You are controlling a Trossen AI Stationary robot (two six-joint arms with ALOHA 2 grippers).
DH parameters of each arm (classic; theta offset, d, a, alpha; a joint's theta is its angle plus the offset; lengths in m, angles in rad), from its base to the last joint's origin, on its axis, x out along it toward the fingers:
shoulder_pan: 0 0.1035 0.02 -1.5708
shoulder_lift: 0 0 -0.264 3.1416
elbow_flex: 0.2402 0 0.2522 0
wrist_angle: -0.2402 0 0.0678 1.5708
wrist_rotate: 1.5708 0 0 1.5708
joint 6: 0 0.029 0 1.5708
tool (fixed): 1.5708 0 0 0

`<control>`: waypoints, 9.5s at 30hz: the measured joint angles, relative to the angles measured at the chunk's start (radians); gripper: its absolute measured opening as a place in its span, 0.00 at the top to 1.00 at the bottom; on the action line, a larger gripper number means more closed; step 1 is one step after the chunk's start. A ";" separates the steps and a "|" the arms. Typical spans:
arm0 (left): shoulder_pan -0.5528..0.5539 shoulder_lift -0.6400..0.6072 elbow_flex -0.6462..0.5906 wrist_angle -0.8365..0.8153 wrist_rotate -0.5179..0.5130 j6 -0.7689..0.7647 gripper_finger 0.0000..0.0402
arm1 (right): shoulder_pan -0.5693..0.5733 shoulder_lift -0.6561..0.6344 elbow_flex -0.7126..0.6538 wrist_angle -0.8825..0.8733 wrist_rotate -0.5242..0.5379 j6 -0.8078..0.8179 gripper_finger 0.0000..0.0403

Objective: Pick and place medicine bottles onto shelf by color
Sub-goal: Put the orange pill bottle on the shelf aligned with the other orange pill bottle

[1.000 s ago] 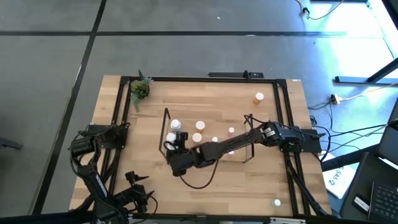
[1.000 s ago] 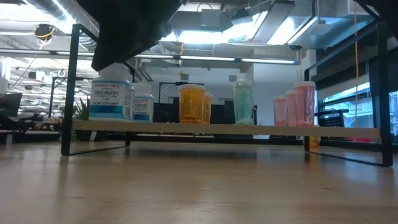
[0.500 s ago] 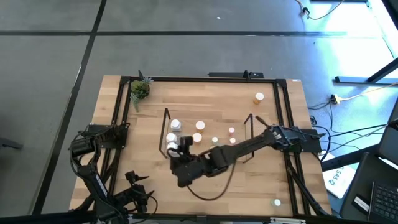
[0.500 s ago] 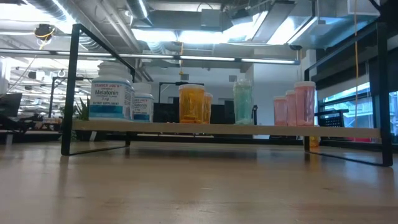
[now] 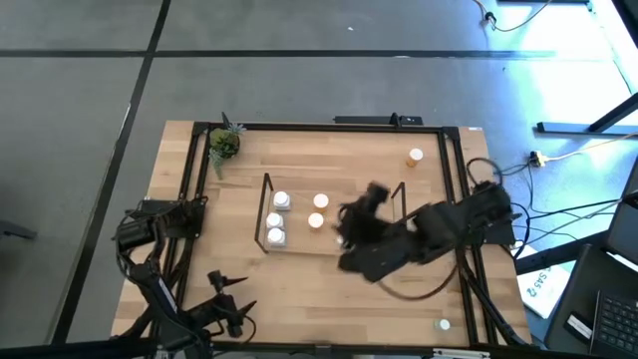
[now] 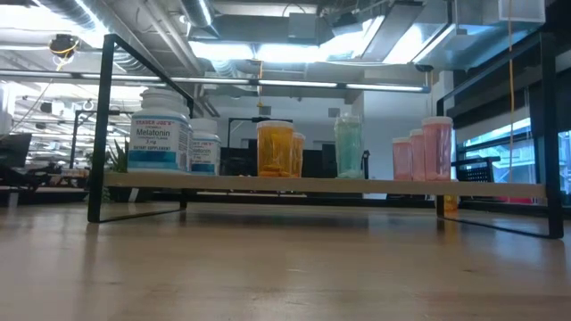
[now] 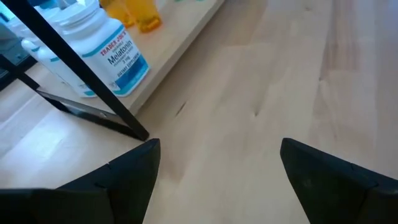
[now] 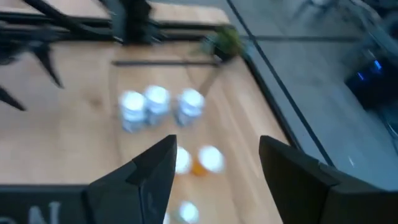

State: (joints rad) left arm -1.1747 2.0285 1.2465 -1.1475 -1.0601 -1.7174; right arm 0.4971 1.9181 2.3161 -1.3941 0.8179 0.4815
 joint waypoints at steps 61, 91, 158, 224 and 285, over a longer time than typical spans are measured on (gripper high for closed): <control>0.208 0.000 0.544 -0.284 -0.056 0.366 0.19 | -0.973 -0.681 -1.245 0.182 -0.527 0.378 0.43; 0.416 0.000 0.544 -0.359 -0.133 0.393 0.19 | -1.138 -0.681 -1.423 0.511 -0.576 0.344 0.43; 0.538 0.000 0.544 -0.113 0.027 0.498 0.19 | -1.137 -0.681 -1.423 0.481 -0.562 0.405 0.43; 0.616 0.000 0.544 -0.146 0.033 0.497 0.19 | -1.244 -0.423 -1.494 0.654 -0.476 0.532 0.09; 0.638 0.000 0.544 -0.141 0.033 0.497 0.19 | -1.246 -0.425 -1.530 0.696 -0.445 0.300 0.49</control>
State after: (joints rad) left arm -0.5369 2.0285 1.7901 -1.2888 -1.0271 -1.2202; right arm -0.7494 1.4933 0.7860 -0.6978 0.3733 0.7810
